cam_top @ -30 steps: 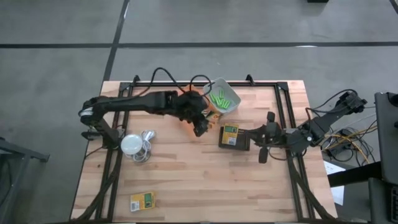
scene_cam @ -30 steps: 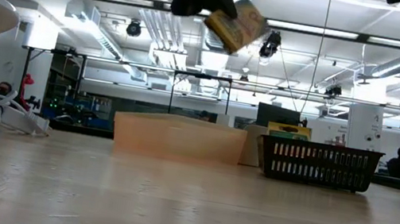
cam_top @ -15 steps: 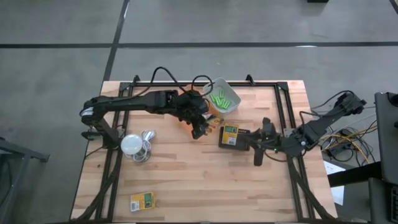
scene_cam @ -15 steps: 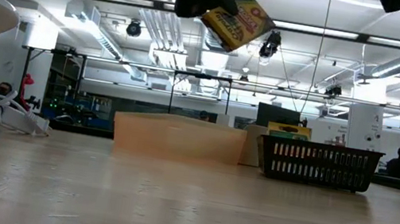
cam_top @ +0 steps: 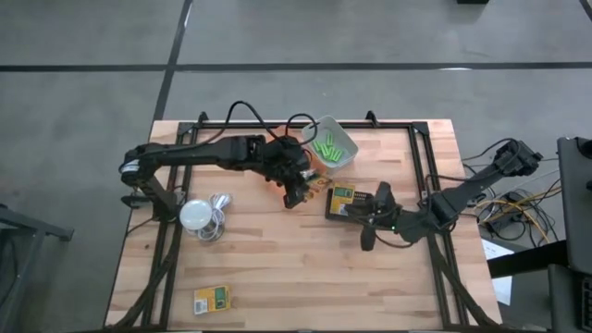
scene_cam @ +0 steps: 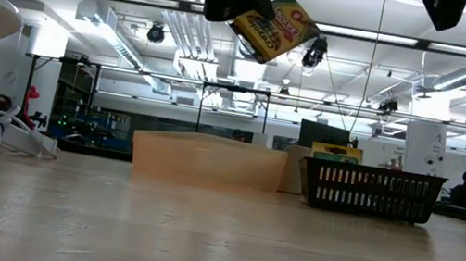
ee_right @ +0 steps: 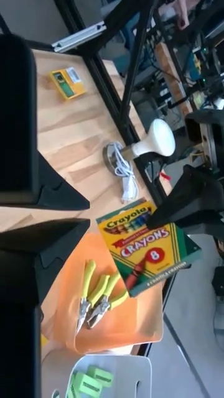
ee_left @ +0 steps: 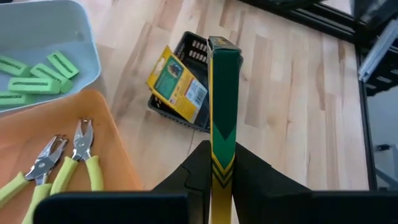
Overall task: Pick & Place School Supplies
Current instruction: Put the yellow crayon box into the black bin
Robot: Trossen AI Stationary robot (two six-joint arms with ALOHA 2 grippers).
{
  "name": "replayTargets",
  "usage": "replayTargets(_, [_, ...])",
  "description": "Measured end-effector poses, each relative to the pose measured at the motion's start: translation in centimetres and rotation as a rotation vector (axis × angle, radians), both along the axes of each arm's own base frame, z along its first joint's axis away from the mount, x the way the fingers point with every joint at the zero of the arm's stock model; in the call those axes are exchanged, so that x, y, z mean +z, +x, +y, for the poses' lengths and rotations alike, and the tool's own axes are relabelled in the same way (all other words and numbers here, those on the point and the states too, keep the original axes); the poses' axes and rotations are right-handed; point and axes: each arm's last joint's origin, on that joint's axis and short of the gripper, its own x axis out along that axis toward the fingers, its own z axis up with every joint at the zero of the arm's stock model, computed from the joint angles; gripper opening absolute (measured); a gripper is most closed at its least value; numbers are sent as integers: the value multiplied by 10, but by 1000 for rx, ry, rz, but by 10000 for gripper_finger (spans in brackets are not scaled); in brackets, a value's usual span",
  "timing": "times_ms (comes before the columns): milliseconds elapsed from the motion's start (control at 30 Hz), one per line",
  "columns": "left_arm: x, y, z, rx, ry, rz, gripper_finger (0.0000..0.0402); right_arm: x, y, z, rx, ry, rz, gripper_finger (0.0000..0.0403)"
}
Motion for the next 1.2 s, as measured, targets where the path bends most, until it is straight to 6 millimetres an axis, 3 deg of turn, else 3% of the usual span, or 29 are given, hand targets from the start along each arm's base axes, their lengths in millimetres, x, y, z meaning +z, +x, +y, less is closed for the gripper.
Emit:
replayTargets(433, [0,0,-4,-78,53,-4,43,0,6,-12,-60,9,-5,172])
replayTargets(633, [0,1,-12,-286,169,-32,43,1,6,-12,-18,-86,29,222])
replayTargets(900, [11,11,-21,-379,369,-183,43,1,6,-12,27,-209,77,232])
replayTargets(1200, [15,13,-22,-373,378,-223,43,2,7,-12,33,-229,74,227])
